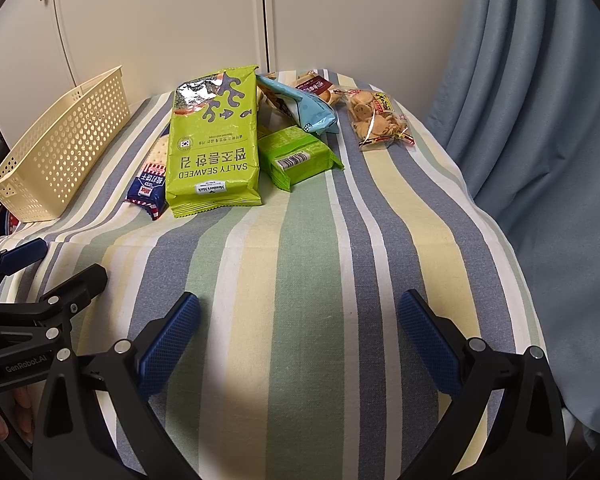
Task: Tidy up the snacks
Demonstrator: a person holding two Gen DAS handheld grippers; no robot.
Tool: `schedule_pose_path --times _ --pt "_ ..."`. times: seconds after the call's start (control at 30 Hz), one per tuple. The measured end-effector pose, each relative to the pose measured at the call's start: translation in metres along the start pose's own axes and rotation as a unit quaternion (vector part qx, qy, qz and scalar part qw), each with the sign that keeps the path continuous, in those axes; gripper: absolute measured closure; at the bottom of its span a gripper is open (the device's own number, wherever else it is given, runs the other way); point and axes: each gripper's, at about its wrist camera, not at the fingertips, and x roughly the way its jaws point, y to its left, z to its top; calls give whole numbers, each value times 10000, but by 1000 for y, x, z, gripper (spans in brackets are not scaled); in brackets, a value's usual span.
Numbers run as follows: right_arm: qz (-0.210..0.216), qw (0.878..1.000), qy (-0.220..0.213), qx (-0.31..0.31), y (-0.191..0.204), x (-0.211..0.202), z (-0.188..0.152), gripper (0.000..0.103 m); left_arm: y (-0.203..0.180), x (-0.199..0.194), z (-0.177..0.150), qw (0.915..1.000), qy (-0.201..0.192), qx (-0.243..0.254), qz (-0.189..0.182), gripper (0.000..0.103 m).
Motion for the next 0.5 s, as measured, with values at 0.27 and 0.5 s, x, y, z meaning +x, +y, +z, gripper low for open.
schedule_pose_path --times 0.27,0.5 --pt "18 10000 2 2 -1 0 0 5 0 0 0 10000 -1 -3 2 2" --pt "21 10000 10 8 0 1 1 5 0 -1 0 10000 -3 -1 0 2"
